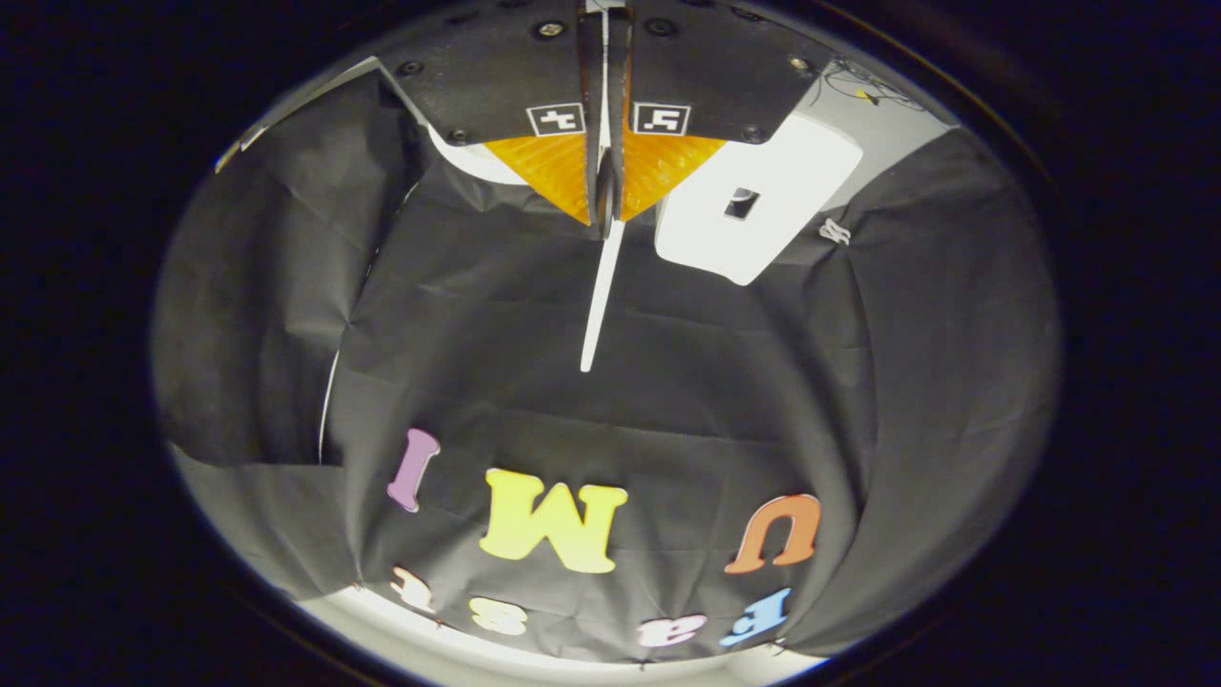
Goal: Open the toilet lid.
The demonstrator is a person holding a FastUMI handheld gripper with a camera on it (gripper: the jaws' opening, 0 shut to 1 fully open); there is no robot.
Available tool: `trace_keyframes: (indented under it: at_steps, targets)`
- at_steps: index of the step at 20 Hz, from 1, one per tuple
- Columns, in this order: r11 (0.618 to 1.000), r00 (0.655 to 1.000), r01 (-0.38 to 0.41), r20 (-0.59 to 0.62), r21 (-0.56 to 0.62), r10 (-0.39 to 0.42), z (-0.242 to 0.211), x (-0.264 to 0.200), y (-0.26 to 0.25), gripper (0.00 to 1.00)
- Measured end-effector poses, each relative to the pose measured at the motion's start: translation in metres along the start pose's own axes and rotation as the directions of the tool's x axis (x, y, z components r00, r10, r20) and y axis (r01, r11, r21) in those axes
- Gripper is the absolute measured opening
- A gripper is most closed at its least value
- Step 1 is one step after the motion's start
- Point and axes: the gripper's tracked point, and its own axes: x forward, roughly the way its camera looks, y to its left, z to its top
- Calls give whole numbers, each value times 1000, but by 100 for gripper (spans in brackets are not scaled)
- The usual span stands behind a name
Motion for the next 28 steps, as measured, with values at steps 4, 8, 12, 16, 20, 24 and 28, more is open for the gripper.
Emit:
trace_keyframes:
  at_steps: [4, 8, 12, 16, 20, 24, 28]
  targets:
    - [999, 999, -43, -4, -12, 43, 7, 7, 21, 5]
    - [993, 994, -106, -23, -55, 105, 7, 5, 43, 8]
    - [965, 970, -243, -34, -99, 240, 5, 0, 63, 30]
    - [972, 970, -220, 85, -80, 227, 27, -10, 38, 77]
    - [979, 939, -199, 277, -46, 204, 62, -44, 4, 87]
    - [981, 908, -194, 379, 5, 178, 68, -82, -50, 100]
    - [982, 904, -177, 406, 61, 138, 46, -117, -100, 100]
